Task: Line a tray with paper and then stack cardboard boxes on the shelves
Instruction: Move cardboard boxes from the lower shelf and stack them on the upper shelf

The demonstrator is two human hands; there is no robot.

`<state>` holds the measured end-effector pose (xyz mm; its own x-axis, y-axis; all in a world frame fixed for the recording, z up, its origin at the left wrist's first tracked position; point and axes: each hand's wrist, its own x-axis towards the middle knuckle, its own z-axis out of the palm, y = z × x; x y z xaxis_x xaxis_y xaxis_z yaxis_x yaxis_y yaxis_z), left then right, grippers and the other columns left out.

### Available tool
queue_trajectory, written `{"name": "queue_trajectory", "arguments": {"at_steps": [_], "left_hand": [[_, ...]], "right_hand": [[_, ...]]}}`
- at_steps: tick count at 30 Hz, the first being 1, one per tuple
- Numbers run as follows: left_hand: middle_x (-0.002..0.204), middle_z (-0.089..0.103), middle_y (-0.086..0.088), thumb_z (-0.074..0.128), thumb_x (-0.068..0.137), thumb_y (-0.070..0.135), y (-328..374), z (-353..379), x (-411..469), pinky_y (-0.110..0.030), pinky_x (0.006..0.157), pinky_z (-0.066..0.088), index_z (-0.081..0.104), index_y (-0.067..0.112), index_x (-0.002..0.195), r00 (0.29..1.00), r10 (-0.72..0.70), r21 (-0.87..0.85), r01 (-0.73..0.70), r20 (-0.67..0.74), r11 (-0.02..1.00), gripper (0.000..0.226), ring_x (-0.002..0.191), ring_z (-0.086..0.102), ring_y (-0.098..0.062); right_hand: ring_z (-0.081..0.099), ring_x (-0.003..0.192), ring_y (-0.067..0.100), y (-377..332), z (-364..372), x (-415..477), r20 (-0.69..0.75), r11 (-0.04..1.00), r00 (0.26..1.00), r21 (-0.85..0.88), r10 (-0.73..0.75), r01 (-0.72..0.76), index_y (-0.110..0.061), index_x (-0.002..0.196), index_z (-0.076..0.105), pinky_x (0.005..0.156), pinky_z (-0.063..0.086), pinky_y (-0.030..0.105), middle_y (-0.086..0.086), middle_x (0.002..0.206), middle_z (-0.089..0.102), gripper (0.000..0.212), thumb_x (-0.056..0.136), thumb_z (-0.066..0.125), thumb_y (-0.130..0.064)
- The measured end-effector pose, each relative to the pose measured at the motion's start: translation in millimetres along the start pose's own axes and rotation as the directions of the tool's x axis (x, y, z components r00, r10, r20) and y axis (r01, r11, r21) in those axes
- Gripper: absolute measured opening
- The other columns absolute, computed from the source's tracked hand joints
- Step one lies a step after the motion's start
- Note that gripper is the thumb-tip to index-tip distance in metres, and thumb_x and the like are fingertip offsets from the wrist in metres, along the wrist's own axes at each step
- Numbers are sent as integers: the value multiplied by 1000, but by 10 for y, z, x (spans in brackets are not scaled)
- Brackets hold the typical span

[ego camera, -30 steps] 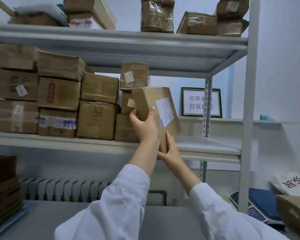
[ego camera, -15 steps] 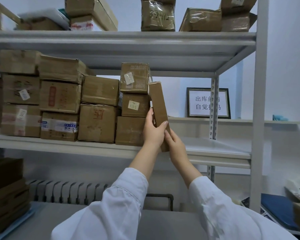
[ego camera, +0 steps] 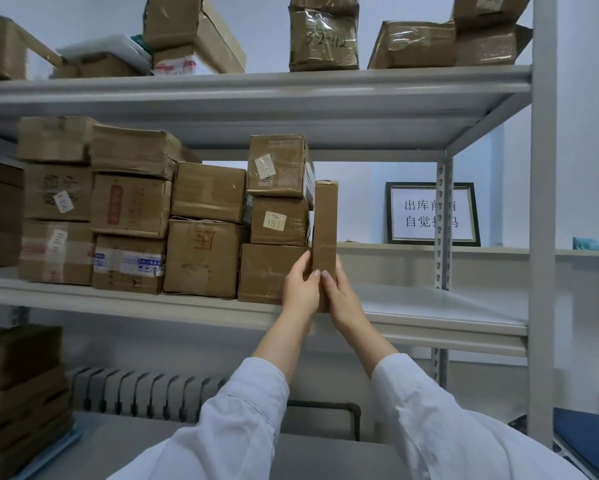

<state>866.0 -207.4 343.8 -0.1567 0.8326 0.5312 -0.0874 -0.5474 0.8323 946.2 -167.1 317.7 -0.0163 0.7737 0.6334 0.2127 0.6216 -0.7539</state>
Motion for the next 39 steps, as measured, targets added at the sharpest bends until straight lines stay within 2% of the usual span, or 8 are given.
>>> {"name": "queue_trajectory", "arguments": {"at_steps": [7,11,14,16,23,30,33,39], "left_hand": [[134,54,-10,43,96,2,-87,-10,40,-41,106,41,47,12,136,998,-61,-8,61,-5,998,42,122,52,-22],[138,49,-8,42,97,2,-93,18,22,-31,106,39,42,10,140,998,-61,-10,61,8,998,44,123,47,-17],[141,46,-8,41,97,2,-77,25,7,-23,99,36,39,10,141,998,-63,-8,63,16,998,45,124,43,-15],[141,46,-8,41,98,3,-80,17,6,-22,96,36,39,10,141,997,-70,-3,70,14,998,44,123,43,-14],[135,51,-9,44,97,4,-66,-8,0,-31,100,42,42,8,136,995,-95,-12,95,9,995,39,122,50,-22],[137,48,-7,46,97,9,-61,-79,3,-34,103,41,41,10,136,991,-129,13,129,33,992,40,125,48,-21],[138,48,-7,47,96,12,-76,-86,-4,-41,103,41,42,13,136,987,-152,18,152,42,988,40,124,49,-24],[139,47,-5,47,97,13,-86,-99,-8,-40,105,40,41,14,136,984,-170,20,169,58,985,40,125,47,-22]], "right_hand": [[41,135,15,61,-10,112,-49,998,999,-53,10,-13,-29,149,26,113,33,39,-5,149,41,53,98,42,-35],[47,130,15,36,-22,133,-56,998,998,-62,25,-28,-27,146,32,108,38,36,-4,143,48,49,98,42,-29],[47,130,18,35,-12,135,-59,998,997,-40,52,-55,-28,145,33,109,38,42,-1,143,49,57,91,45,-40],[47,130,21,18,-17,127,-61,997,995,-27,76,-78,-26,146,32,109,38,44,2,144,48,57,92,46,-39],[56,117,27,-89,-18,105,-122,994,987,-22,106,-110,-20,139,33,101,43,45,12,129,57,46,96,48,-28],[54,98,16,-216,-37,71,-120,995,990,-51,80,-87,-17,139,32,86,43,28,4,114,57,45,97,49,-21],[57,103,18,-228,-30,70,-141,996,986,-29,84,-89,-19,140,31,93,46,33,7,122,60,48,96,50,-22],[52,121,20,-230,-43,76,-160,993,983,-64,87,-98,-24,143,31,102,42,35,3,138,53,55,94,54,-29]]}}
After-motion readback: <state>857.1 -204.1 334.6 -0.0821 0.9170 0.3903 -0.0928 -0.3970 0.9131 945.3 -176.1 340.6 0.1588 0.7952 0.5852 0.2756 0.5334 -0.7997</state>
